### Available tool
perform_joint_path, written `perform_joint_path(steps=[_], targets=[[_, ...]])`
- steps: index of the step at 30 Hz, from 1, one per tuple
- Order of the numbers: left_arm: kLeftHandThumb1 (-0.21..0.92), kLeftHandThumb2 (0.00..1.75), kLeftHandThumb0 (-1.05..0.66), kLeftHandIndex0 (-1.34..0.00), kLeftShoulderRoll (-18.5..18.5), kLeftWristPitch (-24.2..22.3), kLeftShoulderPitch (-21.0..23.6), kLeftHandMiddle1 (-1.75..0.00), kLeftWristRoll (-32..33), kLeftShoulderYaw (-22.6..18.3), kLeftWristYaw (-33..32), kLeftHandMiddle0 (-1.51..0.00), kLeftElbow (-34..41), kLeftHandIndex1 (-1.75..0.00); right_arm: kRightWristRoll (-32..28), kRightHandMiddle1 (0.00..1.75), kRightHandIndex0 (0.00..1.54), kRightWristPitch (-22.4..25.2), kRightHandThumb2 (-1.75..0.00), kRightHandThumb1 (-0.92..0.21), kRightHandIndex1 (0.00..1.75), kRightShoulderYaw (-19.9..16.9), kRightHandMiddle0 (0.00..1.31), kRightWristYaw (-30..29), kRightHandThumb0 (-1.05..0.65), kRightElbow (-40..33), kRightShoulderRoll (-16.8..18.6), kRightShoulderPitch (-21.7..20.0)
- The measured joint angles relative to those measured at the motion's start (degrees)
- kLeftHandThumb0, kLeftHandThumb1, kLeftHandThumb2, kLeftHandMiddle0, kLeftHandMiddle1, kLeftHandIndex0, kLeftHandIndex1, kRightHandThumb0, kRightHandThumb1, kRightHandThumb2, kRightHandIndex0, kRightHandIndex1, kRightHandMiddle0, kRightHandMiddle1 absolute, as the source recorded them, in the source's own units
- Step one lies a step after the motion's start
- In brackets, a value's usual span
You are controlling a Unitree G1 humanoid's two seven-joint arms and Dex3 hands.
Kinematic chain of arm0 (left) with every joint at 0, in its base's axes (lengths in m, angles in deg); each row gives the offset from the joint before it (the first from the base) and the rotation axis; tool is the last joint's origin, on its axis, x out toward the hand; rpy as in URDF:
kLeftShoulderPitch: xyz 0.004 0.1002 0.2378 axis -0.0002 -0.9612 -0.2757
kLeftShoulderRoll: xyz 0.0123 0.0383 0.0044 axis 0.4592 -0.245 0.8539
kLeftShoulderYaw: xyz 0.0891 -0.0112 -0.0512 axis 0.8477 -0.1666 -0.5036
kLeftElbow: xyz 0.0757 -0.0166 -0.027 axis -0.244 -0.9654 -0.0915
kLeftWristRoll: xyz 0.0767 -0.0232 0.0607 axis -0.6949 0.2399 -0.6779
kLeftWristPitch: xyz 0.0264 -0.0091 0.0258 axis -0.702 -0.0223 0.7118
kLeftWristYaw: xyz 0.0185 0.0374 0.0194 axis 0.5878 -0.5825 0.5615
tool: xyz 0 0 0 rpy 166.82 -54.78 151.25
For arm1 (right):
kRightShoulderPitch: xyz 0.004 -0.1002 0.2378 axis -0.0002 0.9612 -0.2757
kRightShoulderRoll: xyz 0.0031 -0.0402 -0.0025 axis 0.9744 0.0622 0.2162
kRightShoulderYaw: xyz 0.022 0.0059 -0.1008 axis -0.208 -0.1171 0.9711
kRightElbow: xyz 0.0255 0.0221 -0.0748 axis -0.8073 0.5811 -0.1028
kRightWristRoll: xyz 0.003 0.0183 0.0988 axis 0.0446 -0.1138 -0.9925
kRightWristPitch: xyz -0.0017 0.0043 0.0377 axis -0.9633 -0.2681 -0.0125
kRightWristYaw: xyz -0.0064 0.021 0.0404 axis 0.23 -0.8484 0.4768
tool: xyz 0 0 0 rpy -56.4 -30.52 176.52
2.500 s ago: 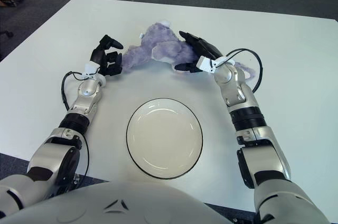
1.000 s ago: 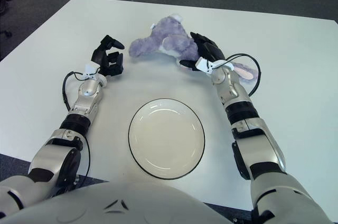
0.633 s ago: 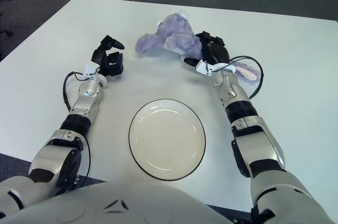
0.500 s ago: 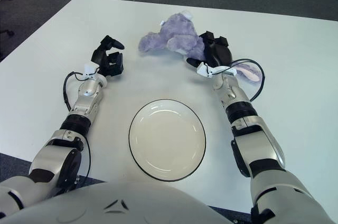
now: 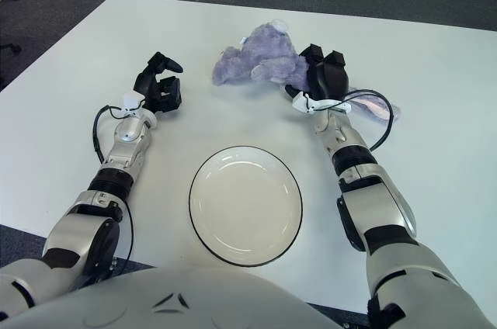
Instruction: Put the doll into the plate.
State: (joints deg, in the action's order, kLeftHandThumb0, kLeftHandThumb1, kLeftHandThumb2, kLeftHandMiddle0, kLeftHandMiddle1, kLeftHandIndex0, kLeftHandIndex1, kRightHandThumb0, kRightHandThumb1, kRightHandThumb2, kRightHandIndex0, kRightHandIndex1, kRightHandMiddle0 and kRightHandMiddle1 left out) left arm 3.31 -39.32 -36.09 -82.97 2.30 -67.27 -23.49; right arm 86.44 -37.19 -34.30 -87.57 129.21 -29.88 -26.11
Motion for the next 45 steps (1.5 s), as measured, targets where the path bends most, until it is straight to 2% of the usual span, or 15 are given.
perform_joint_path(steps=[4, 7, 15, 27, 35, 45], targets=[[0.57, 1.0, -0.41, -0.42, -0.05, 0.3, 0.0, -1.75, 0.01, -0.09, 0.11, -1.03, -0.01, -1.75, -0.5, 1.75, 0.89, -0.52, -1.56, 0.01, 1.37, -0.18, 0.77, 0.64, 0.0, 0.49, -0.08, -0.44], [0.57, 1.0, -0.4, -0.42, -0.06, 0.5, 0.0, -1.75, 0.02, -0.19, 0.21, -1.03, -0.05, -1.75, -0.51, 1.75, 0.92, -0.71, -1.58, 0.02, 1.41, -0.17, 0.72, 0.65, 0.0, 0.88, -0.12, -0.71], [0.57, 0.99, -0.4, -0.41, -0.04, 1.11, 0.0, -1.75, 0.07, -0.51, 0.51, -1.04, -0.22, -1.75, -2.33, 1.75, 0.91, -0.21, -1.58, -0.01, 1.51, -0.98, 0.63, 3.87, 0.0, 0.85, -0.05, -1.23], [0.55, 1.02, -0.41, -0.43, 0.51, 2.91, -1.28, -1.75, 0.1, -0.68, 2.15, -1.05, 2.22, -1.75, -6.63, 1.75, 0.86, 6.08, -1.59, -0.04, 1.61, -2.99, 0.6, 12.55, 0.0, -2.16, 0.69, -2.53], [0.53, 1.04, -0.41, -0.44, 2.81, -1.13, -7.15, -1.75, 1.96, 1.04, 8.61, -1.02, 14.33, -1.75, -12.0, 1.75, 0.87, 9.97, -1.58, -0.04, 1.59, -6.47, 0.59, 19.55, 0.0, -3.96, 1.36, -3.2], [0.45, 1.14, -0.43, -0.5, 4.8, -12.58, -17.37, -1.75, -1.52, 6.24, 10.84, -1.12, 37.32, -1.75, -13.47, 1.75, 0.89, 11.09, -1.59, -0.03, 1.58, -7.59, 0.59, 21.0, 0.0, -3.83, 1.8, -4.32]])
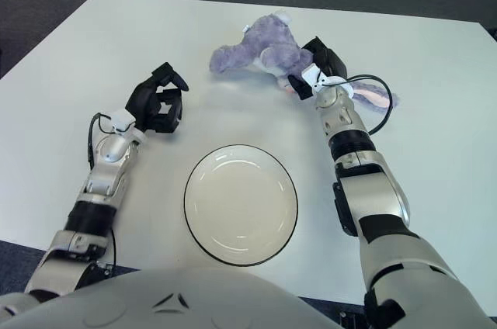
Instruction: Put the doll into the plate.
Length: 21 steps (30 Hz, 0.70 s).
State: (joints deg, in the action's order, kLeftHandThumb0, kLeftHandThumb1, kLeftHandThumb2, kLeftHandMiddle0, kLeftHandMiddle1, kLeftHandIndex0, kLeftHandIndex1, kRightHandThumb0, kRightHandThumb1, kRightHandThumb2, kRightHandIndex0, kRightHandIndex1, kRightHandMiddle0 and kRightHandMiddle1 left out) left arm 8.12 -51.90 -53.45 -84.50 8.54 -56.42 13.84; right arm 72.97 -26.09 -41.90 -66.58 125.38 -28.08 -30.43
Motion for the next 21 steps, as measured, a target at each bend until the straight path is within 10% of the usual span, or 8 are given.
perform_joint_path(steps=[21], targets=[[0.41, 1.2, -0.45, -0.53, 5.83, 12.91, -2.73, -1.75, -21.79, 7.5, -3.88, -1.06, 11.43, -1.75, -2.55, 1.75, 0.9, 7.66, -1.6, -0.02, 1.58, -2.3, 0.6, 2.76, 0.0, 0.11, 2.24, -2.96]])
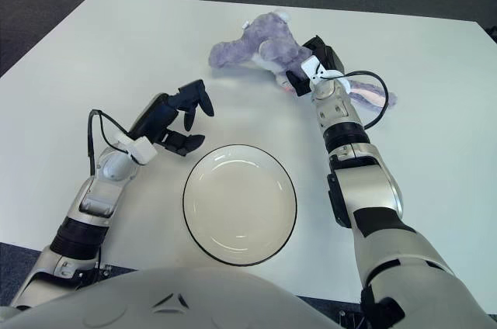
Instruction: Put the doll into the plate.
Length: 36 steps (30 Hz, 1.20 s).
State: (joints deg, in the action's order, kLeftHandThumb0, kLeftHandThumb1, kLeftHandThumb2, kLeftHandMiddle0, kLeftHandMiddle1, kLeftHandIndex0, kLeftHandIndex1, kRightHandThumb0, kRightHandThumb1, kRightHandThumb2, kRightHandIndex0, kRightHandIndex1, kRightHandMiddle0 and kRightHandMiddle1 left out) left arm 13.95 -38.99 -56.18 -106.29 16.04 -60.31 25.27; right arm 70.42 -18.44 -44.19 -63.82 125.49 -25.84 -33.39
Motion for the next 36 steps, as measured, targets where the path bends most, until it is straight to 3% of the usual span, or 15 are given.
perform_joint_path(steps=[2, 4, 7, 14, 19, 30, 32, 36], targets=[[0.42, 1.18, -0.44, -0.52, 0.4, 1.69, 0.0, -1.75, -1.06, 0.3, -0.54, -1.01, 0.07, -1.75, -0.03, 1.75, 0.9, 0.84, -1.6, -0.02, 1.58, -0.08, 0.6, 0.29, 0.0, -0.45, 0.01, -0.01], [0.3, 1.33, -0.23, -0.5, 0.62, 2.64, 0.03, -1.75, -2.37, 0.62, -0.99, -0.88, 0.13, -1.73, -0.04, 1.75, 0.9, 1.64, -1.6, -0.02, 1.57, -0.15, 0.6, 0.4, 0.0, -0.82, 0.01, -0.01], [0.24, 1.41, -0.09, -0.46, 0.8, 2.75, 0.06, -1.75, -4.18, 1.56, -0.99, -0.78, 0.52, -1.72, -0.07, 1.75, 0.9, 2.97, -1.6, -0.02, 1.58, -0.23, 0.6, 0.53, 0.0, -1.47, 0.04, -0.01], [0.29, 1.35, -0.01, -0.38, 0.82, -0.13, 0.07, -1.75, -6.61, 3.33, 0.34, -0.65, 3.54, -1.72, -0.26, 1.75, 0.9, 5.08, -1.61, -0.01, 1.59, -0.32, 0.61, 1.15, 0.0, -2.95, 0.25, 0.0], [0.36, 1.26, -0.01, -0.35, 0.53, -2.58, 0.04, -1.75, -10.77, 4.55, 0.46, -0.58, 5.82, -1.71, -0.35, 1.75, 0.9, 6.14, -1.63, -0.01, 1.6, -0.49, 0.61, 1.42, 0.0, -3.65, 0.38, 0.0], [0.69, 0.85, -0.01, -0.22, -2.31, -5.23, -2.82, -1.71, -17.84, 7.64, -3.73, -0.27, 7.44, -1.74, -0.25, 1.75, 0.89, 8.62, -1.63, -0.01, 1.61, -0.38, 0.62, 1.45, 0.0, -4.85, 0.44, 0.02], [0.69, 0.84, -0.23, -0.28, -3.08, -6.16, -3.55, -1.71, -18.34, 8.03, -4.43, -0.11, 7.67, -1.74, -0.27, 1.75, 0.89, 8.88, -1.63, -0.01, 1.61, -0.39, 0.61, 1.45, 0.0, -4.95, 0.44, 0.01], [0.69, 0.83, -0.34, -0.31, -4.63, -7.65, -4.88, -1.67, -19.51, 9.11, -5.76, -0.03, 8.42, -1.75, -0.28, 1.75, 0.89, 9.26, -1.63, -0.01, 1.61, -0.44, 0.61, 1.45, 0.0, -5.1, 0.43, 0.01]])
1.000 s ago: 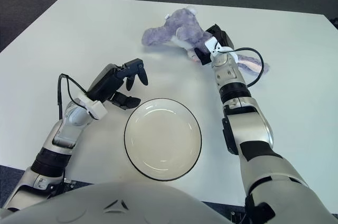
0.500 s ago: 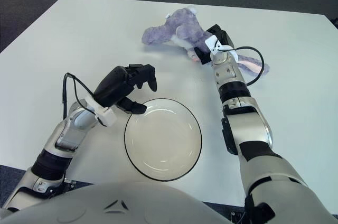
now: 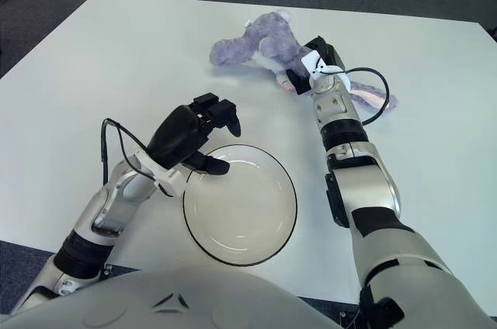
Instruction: Put the doll into the plate.
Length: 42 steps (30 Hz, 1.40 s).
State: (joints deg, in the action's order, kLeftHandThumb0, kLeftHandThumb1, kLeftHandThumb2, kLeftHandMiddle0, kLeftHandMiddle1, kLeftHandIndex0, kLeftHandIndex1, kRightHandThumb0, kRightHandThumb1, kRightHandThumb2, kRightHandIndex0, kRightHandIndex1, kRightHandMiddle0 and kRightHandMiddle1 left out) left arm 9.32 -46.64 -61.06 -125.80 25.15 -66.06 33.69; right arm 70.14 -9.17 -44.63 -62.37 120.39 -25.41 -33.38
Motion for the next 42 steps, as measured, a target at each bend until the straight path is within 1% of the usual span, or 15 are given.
perform_joint_path(steps=[6, 8, 9, 10, 11, 12, 14, 17, 20, 22, 25, 29, 35, 38, 42], targets=[[0.74, 0.76, -0.37, -0.29, -1.64, -1.67, -0.83, -1.52, -0.54, 1.2, -1.43, 0.0, 1.11, -1.75, -0.01, 1.75, 0.89, 0.15, -1.62, -0.01, 1.6, -0.05, 0.61, 0.0, 0.0, -0.04, 0.0, 0.0], [0.79, 0.69, -0.36, -0.26, -2.05, -2.18, -1.16, -1.44, -1.16, 1.66, -1.97, 0.0, 1.29, -1.75, -0.03, 1.75, 0.89, 0.15, -1.63, -0.01, 1.61, -0.1, 0.61, -0.01, 0.0, -0.03, 0.01, -0.01], [0.73, 0.76, -0.39, -0.21, -2.3, -2.52, -1.39, -1.39, -1.66, 1.93, -2.32, 0.0, 1.36, -1.68, -0.04, 1.75, 0.89, 0.14, -1.63, -0.01, 1.61, -0.14, 0.61, -0.01, 0.0, -0.03, 0.0, 0.0], [0.63, 0.89, -0.44, -0.13, -2.62, -2.82, -1.67, -1.29, -2.32, 2.32, -2.68, 0.0, 1.41, -1.52, -0.05, 1.75, 0.89, 0.13, -1.63, -0.01, 1.62, -0.18, 0.62, 0.0, 0.0, -0.02, 0.01, 0.0], [0.56, 0.97, -0.47, -0.08, -2.81, -3.02, -1.95, -1.22, -2.8, 2.67, -3.16, 0.0, 1.4, -1.41, -0.06, 1.75, 0.89, 0.12, -1.64, 0.0, 1.62, -0.2, 0.62, 0.0, 0.0, 0.0, 0.01, 0.0], [0.54, 1.0, -0.48, -0.07, -2.93, -3.17, -2.16, -1.2, -3.17, 2.95, -3.53, 0.0, 1.39, -1.37, -0.06, 1.75, 0.89, 0.11, -1.64, 0.0, 1.62, -0.21, 0.62, 0.0, 0.0, 0.01, 0.01, 0.0], [0.49, 1.08, -0.51, -0.03, -3.13, -3.38, -2.59, -1.11, -4.3, 3.81, -4.35, 0.0, 1.28, -1.23, -0.09, 1.75, 0.89, 0.04, -1.64, 0.0, 1.62, -0.32, 0.62, 0.0, 0.0, 0.11, 0.0, -0.01], [0.45, 1.14, -0.49, -0.01, -3.19, -3.4, -2.92, -1.07, -4.54, 4.68, -4.86, 0.0, 1.04, -1.14, -0.1, 1.75, 0.9, -0.31, -1.64, 0.0, 1.61, -0.59, 0.62, 0.0, 0.0, 0.39, 0.0, -0.02], [0.42, 1.18, -0.47, 0.0, -3.18, -3.25, -3.02, -1.06, -4.28, 5.14, -5.52, 0.0, 0.38, -1.1, -0.1, 1.75, 0.9, -0.66, -1.64, 0.01, 1.61, -0.74, 0.63, 0.0, 0.0, 0.63, 0.01, -0.03], [0.41, 1.18, -0.47, 0.0, -3.13, -2.64, -3.01, -1.06, -4.05, 5.4, -6.55, 0.0, -0.61, -1.09, -0.11, 1.75, 0.9, -0.76, -1.64, 0.01, 1.61, -0.81, 0.63, 0.01, 0.0, 0.75, 0.0, -0.06], [0.43, 1.17, -0.5, 0.0, -2.72, 0.16, -2.65, -1.07, -4.47, 6.04, -10.52, 0.0, -4.13, -1.08, -0.17, 1.75, 0.9, -0.76, -1.64, 0.01, 1.61, -1.06, 0.63, 0.05, 0.0, 0.9, 0.01, -0.12], [0.46, 1.16, -0.55, 0.0, -2.06, 3.25, -1.44, -1.09, -5.04, 6.51, -14.63, 0.0, -6.41, -1.13, -0.25, 1.75, 0.9, -0.67, -1.64, 0.01, 1.61, -1.5, 0.63, 0.08, 0.0, 1.02, -0.02, -0.12], [0.5, 1.14, -0.59, 0.0, -0.37, 8.57, 2.69, -1.1, -7.07, 7.05, -21.29, 0.0, -11.98, -1.25, -0.28, 1.75, 0.89, -0.29, -1.64, 0.0, 1.62, -2.04, 0.62, 0.13, 0.0, 1.06, -0.17, -0.13], [0.52, 1.13, -0.61, 0.0, 0.46, 10.37, 4.59, -1.11, -8.04, 7.15, -24.03, 0.0, -14.35, -1.28, -0.5, 1.75, 0.89, -0.24, -1.64, 0.0, 1.63, -2.17, 0.62, 0.46, 0.0, 0.93, -0.13, -0.12], [0.53, 1.12, -0.62, 0.0, 1.57, 11.73, 5.96, -1.11, -9.45, 7.5, -26.03, 0.0, -16.22, -1.28, -1.3, 1.75, 0.88, -0.24, -1.65, 0.0, 1.64, -2.26, 0.62, 0.87, 0.0, 0.69, -0.04, -0.12]])
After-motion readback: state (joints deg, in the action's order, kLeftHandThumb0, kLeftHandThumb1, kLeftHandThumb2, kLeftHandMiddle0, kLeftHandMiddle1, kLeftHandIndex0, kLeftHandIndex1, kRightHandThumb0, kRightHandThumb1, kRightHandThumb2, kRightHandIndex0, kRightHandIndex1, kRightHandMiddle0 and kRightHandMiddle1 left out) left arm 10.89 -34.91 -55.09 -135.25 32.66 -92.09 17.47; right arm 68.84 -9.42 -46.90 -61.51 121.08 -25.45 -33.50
